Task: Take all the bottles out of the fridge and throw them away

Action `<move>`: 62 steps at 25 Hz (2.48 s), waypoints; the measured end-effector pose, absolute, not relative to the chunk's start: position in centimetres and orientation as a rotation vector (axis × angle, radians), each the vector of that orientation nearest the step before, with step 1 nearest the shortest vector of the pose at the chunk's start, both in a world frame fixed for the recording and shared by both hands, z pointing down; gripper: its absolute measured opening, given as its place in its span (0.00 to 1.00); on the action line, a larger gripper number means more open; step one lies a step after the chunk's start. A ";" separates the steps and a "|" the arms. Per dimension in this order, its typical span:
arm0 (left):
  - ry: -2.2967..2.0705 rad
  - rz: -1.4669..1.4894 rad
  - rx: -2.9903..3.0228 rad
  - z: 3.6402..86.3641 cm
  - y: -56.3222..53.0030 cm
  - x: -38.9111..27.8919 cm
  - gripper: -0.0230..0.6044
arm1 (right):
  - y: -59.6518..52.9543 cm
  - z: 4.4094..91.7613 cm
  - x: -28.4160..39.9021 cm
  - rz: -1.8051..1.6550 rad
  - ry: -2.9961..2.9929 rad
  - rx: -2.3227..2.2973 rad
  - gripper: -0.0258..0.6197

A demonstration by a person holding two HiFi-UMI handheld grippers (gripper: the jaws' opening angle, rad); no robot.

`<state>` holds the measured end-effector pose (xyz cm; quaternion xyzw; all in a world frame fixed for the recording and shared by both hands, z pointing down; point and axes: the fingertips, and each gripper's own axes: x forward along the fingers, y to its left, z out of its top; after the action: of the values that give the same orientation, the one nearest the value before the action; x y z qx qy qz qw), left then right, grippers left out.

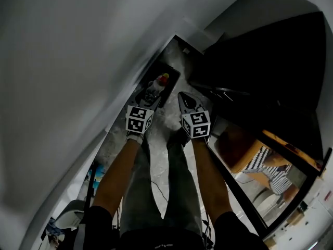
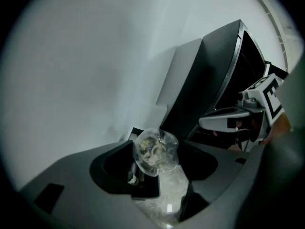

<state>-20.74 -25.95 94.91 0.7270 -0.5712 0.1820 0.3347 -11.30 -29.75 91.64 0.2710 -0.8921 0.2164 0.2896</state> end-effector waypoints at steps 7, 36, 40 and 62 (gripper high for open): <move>-1.437 0.553 1.873 100.7 -25.3 -19.2 0.64 | -28.9 94.2 -8.5 0.612 -2.364 0.740 0.05; -0.997 0.278 2.395 60.1 -9.4 -11.0 0.04 | -9.5 60.6 2.7 0.584 -2.386 1.321 0.05; -0.988 0.322 2.479 54.8 -6.0 -6.8 0.04 | -5.6 55.8 8.0 0.578 -2.384 1.416 0.05; -1.075 0.202 2.632 44.2 9.7 7.2 0.04 | 11.5 46.2 21.0 0.483 -2.483 1.548 0.05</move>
<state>7.20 9.66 44.24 0.9137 -0.3731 0.0700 0.1452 20.98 11.47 46.23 0.5199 -0.8340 0.1623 0.0880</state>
